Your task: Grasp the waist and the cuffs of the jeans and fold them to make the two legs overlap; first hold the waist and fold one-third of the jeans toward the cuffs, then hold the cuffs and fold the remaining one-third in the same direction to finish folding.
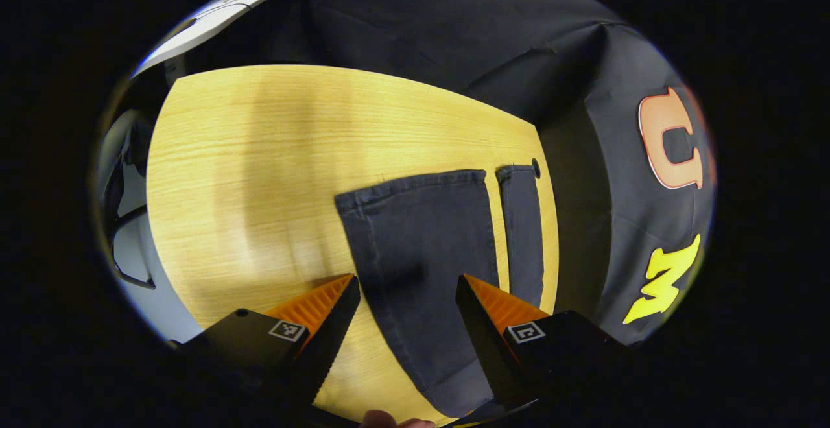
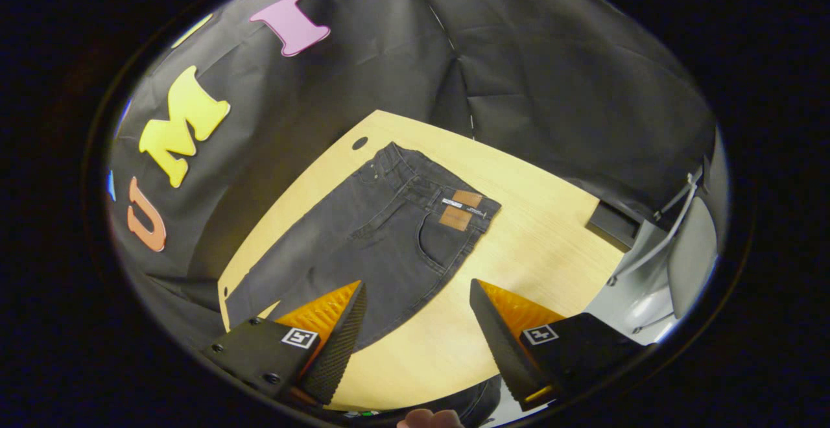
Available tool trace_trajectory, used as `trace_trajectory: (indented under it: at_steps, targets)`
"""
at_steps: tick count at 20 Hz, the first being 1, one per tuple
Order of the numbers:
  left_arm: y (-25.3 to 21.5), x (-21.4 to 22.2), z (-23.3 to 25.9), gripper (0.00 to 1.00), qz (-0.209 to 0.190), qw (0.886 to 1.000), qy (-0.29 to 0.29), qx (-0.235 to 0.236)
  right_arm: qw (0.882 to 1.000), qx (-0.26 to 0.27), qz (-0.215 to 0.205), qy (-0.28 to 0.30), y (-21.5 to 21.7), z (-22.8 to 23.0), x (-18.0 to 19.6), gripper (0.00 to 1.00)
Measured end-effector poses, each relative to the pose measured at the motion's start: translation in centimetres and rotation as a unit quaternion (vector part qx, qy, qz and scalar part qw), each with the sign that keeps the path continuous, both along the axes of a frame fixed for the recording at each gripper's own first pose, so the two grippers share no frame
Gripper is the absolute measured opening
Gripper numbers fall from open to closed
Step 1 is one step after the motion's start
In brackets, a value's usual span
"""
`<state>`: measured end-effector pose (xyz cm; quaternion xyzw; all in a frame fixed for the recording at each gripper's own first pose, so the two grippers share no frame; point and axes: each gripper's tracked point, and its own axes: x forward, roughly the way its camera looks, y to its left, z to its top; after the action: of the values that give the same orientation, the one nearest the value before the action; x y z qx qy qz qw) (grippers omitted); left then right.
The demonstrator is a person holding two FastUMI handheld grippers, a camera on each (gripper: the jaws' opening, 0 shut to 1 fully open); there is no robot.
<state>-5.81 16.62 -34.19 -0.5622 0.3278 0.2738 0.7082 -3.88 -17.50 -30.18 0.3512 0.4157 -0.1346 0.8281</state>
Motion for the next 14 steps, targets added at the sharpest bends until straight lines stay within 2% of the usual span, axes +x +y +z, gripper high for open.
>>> trace_trajectory:
  at_steps: [3, 5, 6, 7, 11, 12, 13, 14]
  targets:
    - [0.0, 1.6, 0.1, 0.96, 0.008, 1.0, -0.02, -0.001, 0.999, 0.033, -0.009, 0.008, 0.4, -1.1, 0.2, 0.98]
    - [-0.2, 2.5, 0.6, 0.95, 0.028, 0.998, -0.046, -0.017, 0.996, 0.078, -0.028, 0.016, 0.9, -2.1, 0.6, 0.98]
    - [0.0, 2.9, 0.7, 1.0, 0.04, 0.997, -0.055, -0.025, 0.994, 0.104, -0.039, 0.018, 1.2, -2.6, 1.0, 0.98]
    - [0.0, 3.2, 0.8, 0.94, 0.049, 0.996, -0.064, -0.033, 0.991, 0.125, -0.049, 0.021, 1.4, -3.2, 1.4, 0.98]
    - [0.2, 4.6, 0.0, 0.81, 0.068, 0.994, -0.077, -0.049, 0.978, 0.184, -0.091, 0.035, 1.1, -5.6, 2.9, 0.98]
    - [0.2, 4.6, -0.1, 0.76, 0.07, 0.994, -0.073, -0.047, 0.977, 0.185, -0.095, 0.04, 0.9, -6.2, 3.0, 0.98]
    - [0.3, 4.7, -0.2, 0.74, 0.071, 0.994, -0.069, -0.044, 0.977, 0.183, -0.097, 0.045, 0.6, -7.0, 3.1, 0.93]
    - [0.2, 4.7, -0.2, 0.69, 0.071, 0.994, -0.066, -0.041, 0.977, 0.181, -0.099, 0.047, 0.4, -7.6, 3.4, 0.98]
